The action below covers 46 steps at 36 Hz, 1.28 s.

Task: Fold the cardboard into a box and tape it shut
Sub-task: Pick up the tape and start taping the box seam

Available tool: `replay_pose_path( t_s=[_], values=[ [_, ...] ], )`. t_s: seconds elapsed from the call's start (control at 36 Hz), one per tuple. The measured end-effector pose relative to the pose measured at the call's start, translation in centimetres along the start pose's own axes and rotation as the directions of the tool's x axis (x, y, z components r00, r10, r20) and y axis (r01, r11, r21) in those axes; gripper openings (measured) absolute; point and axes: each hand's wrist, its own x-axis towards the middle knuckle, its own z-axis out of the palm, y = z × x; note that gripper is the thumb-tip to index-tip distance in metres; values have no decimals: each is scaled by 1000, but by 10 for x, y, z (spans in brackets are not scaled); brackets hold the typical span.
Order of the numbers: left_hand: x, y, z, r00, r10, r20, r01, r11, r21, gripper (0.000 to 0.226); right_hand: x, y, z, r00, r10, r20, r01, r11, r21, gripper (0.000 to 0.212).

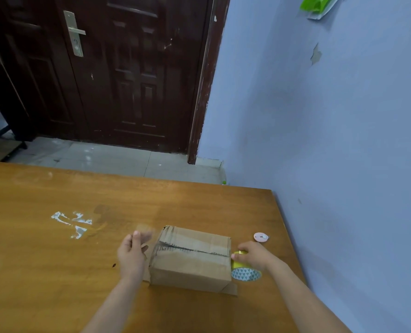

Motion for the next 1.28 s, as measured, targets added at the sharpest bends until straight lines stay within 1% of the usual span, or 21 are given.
replay_pose_path(
  t_s=[0.11,0.17,0.22,0.31,0.33,0.39,0.42,0.44,0.53,0.58,0.64,0.67,0.78,0.86,0.94,1.06,1.11,1.17,1.22,1.25,1.28],
  values=[
    [7,-13,-4,1000,-23,-4,23,998,56,34,2,2,2,1000,-5,2,5,1000,-17,18],
    [10,-18,-5,998,-62,-24,63,997,53,35,1,1,2,1000,3,1,-3,1000,-16,35],
    [13,-22,-6,991,-130,-45,131,991,33,34,-1,0,2,1000,9,2,-9,1000,-20,31],
    [17,-31,-6,964,-260,-59,261,965,15,31,-2,-2,3,1000,14,-7,-14,1000,-27,45],
    [19,-34,-7,955,-290,-56,292,956,29,30,-2,-2,4,1000,9,-6,-9,1000,-24,42],
    [22,-39,-7,942,-329,-59,333,941,65,27,-2,-1,4,1000,14,-6,-14,1000,-26,21],
    [23,-40,-7,938,-341,-57,344,936,78,26,-3,-3,4,1000,10,-9,-10,1000,-29,16],
    [23,-40,-6,935,-350,-50,353,931,89,25,-2,-2,5,1000,-1,-5,0,1000,-30,15],
    [24,-42,-5,930,-366,-34,367,921,131,23,-3,-3,5,1000,-12,-3,12,1000,-4,25],
    [23,-44,-4,926,-377,-22,375,913,162,23,-4,-4,5,1000,19,6,-19,1000,6,10],
    [23,-46,-2,920,-391,-21,389,906,168,25,-6,-8,5,1000,17,-5,-17,1000,17,27],
    [23,-46,-3,916,-400,-20,398,901,172,25,-5,-8,5,1000,20,-10,-19,1000,21,29],
    [27,-45,-6,909,-416,16,401,885,236,20,-7,-6,5,1000,10,-5,-10,1000,15,18],
    [30,-50,-9,895,-445,21,418,855,307,26,-7,-8,5,1000,-1,-3,1,1000,15,13],
    [27,-60,-15,875,-484,10,448,818,360,29,-7,-8,6,1000,8,-8,-8,1000,10,17],
    [19,-71,-22,837,-546,36,505,797,332,31,-8,-7,7,1000,10,-30,-10,1000,0,24],
    [23,-68,-23,833,-552,30,516,795,318,27,-9,-8,8,1000,-1,-31,1,1000,-5,22],
    [29,-60,-23,841,-541,-1,522,811,265,25,-9,-10,8,1000,2,-22,-2,1000,-5,18],
    [37,-49,-21,861,-507,-22,503,846,175,30,-9,-12,10,1000,-14,-19,14,1000,-8,26],
    [40,-41,-19,874,-485,-11,481,863,157,33,-9,-13,11,1000,-16,-17,16,1000,-2,30],
    [42,-34,-16,887,-462,15,451,873,187,36,-8,-13,12,1000,-16,-19,17,1000,3,31]
  ],
)
